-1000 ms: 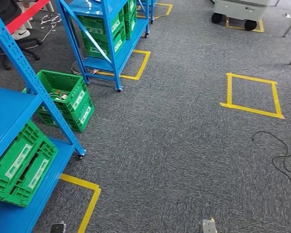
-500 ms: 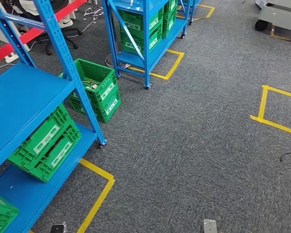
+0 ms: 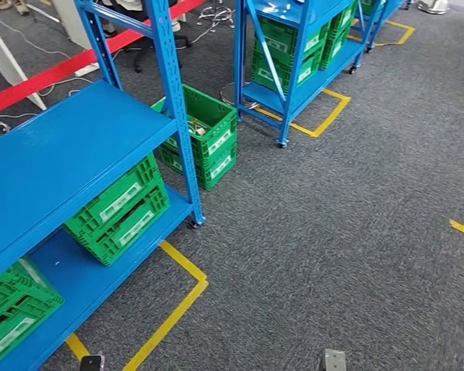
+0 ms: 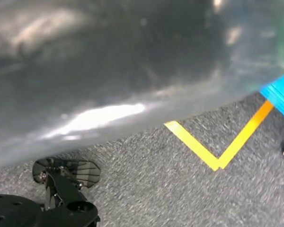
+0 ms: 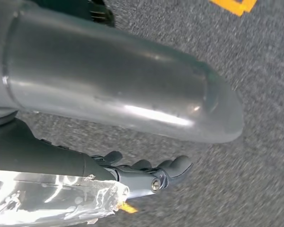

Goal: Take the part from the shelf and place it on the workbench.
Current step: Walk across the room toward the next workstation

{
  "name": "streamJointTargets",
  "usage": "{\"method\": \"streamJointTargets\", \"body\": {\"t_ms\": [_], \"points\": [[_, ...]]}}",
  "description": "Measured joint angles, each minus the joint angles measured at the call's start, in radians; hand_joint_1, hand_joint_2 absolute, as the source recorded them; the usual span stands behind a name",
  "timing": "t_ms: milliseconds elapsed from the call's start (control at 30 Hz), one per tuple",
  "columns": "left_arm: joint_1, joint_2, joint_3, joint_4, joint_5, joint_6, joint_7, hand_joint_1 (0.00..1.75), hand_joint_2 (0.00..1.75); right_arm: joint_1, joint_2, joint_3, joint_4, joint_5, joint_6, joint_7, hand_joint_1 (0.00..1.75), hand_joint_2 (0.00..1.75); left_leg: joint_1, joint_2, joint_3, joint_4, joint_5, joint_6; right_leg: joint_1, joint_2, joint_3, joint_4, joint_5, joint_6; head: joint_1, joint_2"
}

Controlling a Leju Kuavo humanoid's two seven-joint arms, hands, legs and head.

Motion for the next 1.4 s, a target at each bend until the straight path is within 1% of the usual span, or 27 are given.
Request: {"method": "streamJointTargets", "body": {"t_ms": [33,100,167,233,300,333,367,400,467,533,600,633,700,767,800,833,867,900,967,1033,1100,1167,1200,1233,1267,1333,1400], "points": [[0.0,0.0,-0.001,0.0,0.001,0.0,0.0,0.0,0.0,0.0,0.0,-0.001,0.0,0.0,0.001,0.0,0.0,0.0,0.001,-0.012,-0.004,0.001,0.002,-0.006,0.0,0.009,0.009,-0.014,-0.002,-0.002,0.0,0.0],[0.004,0.0,-0.002,0.0,0.002,0.0,0.0,0.0,0.0,-0.001,-0.001,-0.002,0.0,0.001,0.001,0.0,0.0,0.0,0.006,-0.03,-0.012,0.002,0.005,-0.02,0.0,-0.011,0.015,-0.021,0.0,-0.009,0.0,0.0],[0.007,0.002,-0.003,0.0,0.004,0.0,0.0,0.0,0.0,-0.002,-0.001,-0.002,0.0,0.001,0.003,-0.001,0.0,0.0,0.004,0.006,-0.028,0.032,-0.018,-0.03,-0.002,-0.039,0.021,-0.032,0.004,-0.021,-0.004,0.0],[0.004,0.002,-0.004,0.0,0.004,0.0,0.0,0.0,0.0,0.0,-0.001,-0.003,0.0,0.002,0.004,-0.001,0.0,0.0,0.002,0.071,-0.077,0.137,-0.077,-0.037,-0.001,-0.072,0.025,-0.037,0.004,-0.03,-0.011,0.0],[0.002,0.001,-0.005,0.0,0.004,0.0,0.0,0.0,0.0,0.003,-0.001,-0.004,0.0,0.002,0.004,-0.001,0.0,0.0,0.006,0.098,-0.136,0.258,-0.124,-0.045,0.002,-0.107,0.026,-0.037,0.0,-0.033,-0.013,0.0],[0.003,0.002,-0.005,0.0,0.004,0.0,0.0,0.0,0.0,0.003,-0.001,-0.005,0.0,0.002,0.004,-0.001,0.0,0.0,0.008,0.102,-0.146,0.281,-0.122,-0.047,0.002,-0.122,0.028,-0.036,-0.003,-0.033,-0.013,0.0],[0.005,0.002,-0.005,0.0,0.004,0.0,0.0,0.0,0.0,0.002,-0.001,-0.005,0.0,0.002,0.004,-0.001,0.0,0.0,0.009,0.106,-0.136,0.263,-0.101,-0.048,0.003,-0.136,0.031,-0.036,-0.005,-0.032,-0.013,0.0],[0.006,0.002,-0.005,0.0,0.005,0.0,0.0,0.0,0.0,0.002,-0.001,-0.005,0.0,0.002,0.004,-0.001,0.0,0.0,0.009,0.115,-0.106,0.208,-0.065,-0.048,0.003,-0.149,0.036,-0.036,-0.009,-0.03,-0.013,0.0],[0.005,0.002,-0.006,0.0,0.006,0.0,0.0,0.0,0.0,0.001,-0.001,-0.006,0.0,0.003,0.004,-0.001,0.0,0.0,0.003,0.167,-0.034,0.073,-0.011,-0.04,0.007,-0.171,0.046,-0.035,-0.019,-0.023,-0.014,0.0],[0.002,0.002,-0.011,0.0,0.008,0.0,0.0,0.0,0.0,0.0,-0.001,-0.006,0.0,0.005,0.004,-0.001,0.0,0.0,-0.006,0.204,-0.004,0.01,-0.005,-0.027,0.014,-0.193,0.052,-0.034,-0.028,-0.013,-0.014,0.0],[0.002,0.003,-0.016,0.0,0.012,0.0,0.0,0.0,0.0,-0.002,-0.001,-0.007,0.0,0.006,0.005,0.0,0.0,0.0,-0.008,0.187,-0.005,0.004,-0.01,-0.013,0.017,-0.217,0.059,-0.036,-0.035,-0.003,-0.014,0.0],[0.005,0.003,-0.018,0.0,0.013,0.0,0.0,0.0,0.0,-0.004,-0.001,-0.007,0.0,0.008,0.005,0.0,0.0,0.0,-0.007,0.174,-0.003,0.002,-0.01,-0.007,0.015,-0.211,0.061,-0.032,-0.043,0.003,-0.014,0.0],[0.006,0.002,-0.021,0.0,0.014,0.0,0.0,0.0,0.0,-0.006,-0.001,-0.008,0.0,0.009,0.005,-0.001,0.0,0.0,-0.001,0.146,0.002,-0.002,-0.01,0.006,0.009,-0.157,0.032,0.032,-0.081,0.013,-0.008,0.0],[0.003,0.001,-0.023,-0.001,0.015,0.0,0.0,0.0,0.0,-0.004,-0.002,-0.011,0.0,0.01,0.005,-0.001,0.0,0.0,0.0,0.117,0.004,-0.003,-0.012,0.014,0.005,-0.099,-0.046,0.175,-0.137,0.017,-0.002,0.0],[0.003,0.001,-0.023,-0.001,0.015,0.0,0.0,0.0,0.0,-0.002,-0.002,-0.012,0.0,0.01,0.005,0.0,0.0,0.0,0.0,0.1,0.006,-0.002,-0.013,0.016,0.005,-0.09,-0.089,0.241,-0.152,0.017,-0.001,0.0],[0.003,0.001,-0.024,-0.001,0.015,0.0,0.0,0.0,0.0,0.0,-0.002,-0.013,0.0,0.011,0.005,0.0,0.0,0.0,0.0,0.084,0.009,-0.002,-0.016,0.017,0.005,-0.087,-0.119,0.276,-0.148,0.017,0.0,0.0],[0.005,0.001,-0.024,-0.001,0.015,0.0,0.0,0.0,0.0,0.001,-0.002,-0.014,0.0,0.011,0.005,0.001,0.0,0.0,0.0,0.068,0.015,-0.002,-0.019,0.016,0.005,-0.085,-0.13,0.269,-0.121,0.015,0.0,0.0],[0.006,0.001,-0.024,-0.001,0.015,0.0,0.0,0.0,0.0,0.001,-0.002,-0.015,0.0,0.011,0.005,0.001,0.0,0.0,0.0,0.052,0.022,-0.002,-0.024,0.015,0.004,-0.081,-0.121,0.222,-0.075,0.013,0.0,0.0],[0.008,0.0,-0.025,-0.001,0.015,0.0,0.0,0.0,0.0,0.001,-0.002,-0.015,0.0,0.011,0.005,0.001,0.0,0.0,0.001,0.027,0.036,-0.002,-0.034,0.01,0.002,-0.056,-0.075,0.088,0.015,0.009,0.001,0.0],[0.008,0.0,-0.026,-0.001,0.015,0.0,0.0,0.0,0.0,0.001,-0.002,-0.015,0.0,0.011,0.005,0.001,0.0,0.0,0.002,0.018,0.042,-0.002,-0.039,0.008,0.0,-0.035,-0.052,0.026,0.047,0.008,0.001,0.0],[0.008,0.0,-0.026,-0.001,0.015,0.0,0.0,0.0,0.0,0.001,-0.002,-0.015,0.0,0.011,0.005,0.001,0.0,0.0,0.002,0.017,0.042,-0.002,-0.039,0.007,0.0,-0.029,-0.05,0.026,0.044,0.007,0.001,0.0],[0.006,0.0,-0.026,-0.001,0.016,0.0,0.0,0.0,0.0,0.001,-0.002,-0.015,0.001,0.011,0.006,0.001,0.0,0.0,0.001,0.01,0.041,0.0,-0.041,0.003,-0.003,-0.006,-0.041,0.018,0.035,0.006,0.0,0.0],[0.008,0.001,-0.027,-0.001,0.016,0.0,0.0,0.0,0.0,0.001,-0.002,-0.015,0.001,0.011,0.006,0.001,0.0,0.0,0.002,0.001,0.039,0.002,-0.045,-0.005,-0.005,-0.007,-0.03,0.008,0.027,0.0,-0.001,0.0],[0.008,0.002,-0.027,-0.001,0.017,0.0,0.0,0.0,0.0,0.0,-0.002,-0.016,0.001,0.012,0.006,0.001,0.0,0.0,0.002,0.011,0.032,0.016,-0.054,-0.014,-0.006,-0.015,-0.018,-0.004,0.02,-0.008,-0.005,0.0],[0.008,0.002,-0.028,-0.001,0.017,0.0,0.0,0.0,0.0,0.0,-0.002,-0.016,0.001,0.012,0.006,0.001,0.0,0.0,0.003,0.03,0.014,0.047,-0.072,-0.024,-0.006,-0.035,-0.004,-0.014,0.013,-0.017,-0.008,0.0],[0.005,0.002,-0.029,-0.002,0.017,0.0,0.0,0.0,0.0,0.001,-0.002,-0.017,0.001,0.012,0.006,0.0,0.0,0.0,0.004,0.084,-0.054,0.17,-0.126,-0.038,-0.004,-0.072,0.013,-0.02,-0.001,-0.031,-0.014,0.0],[0.005,0.002,-0.029,-0.002,0.017,0.0,0.0,0.0,0.0,0.003,-0.002,-0.018,0.001,0.011,0.006,0.0,0.0,0.0,0.006,0.101,-0.122,0.278,-0.149,-0.043,-0.002,-0.093,0.025,-0.02,-0.013,-0.034,-0.014,0.0]]}}
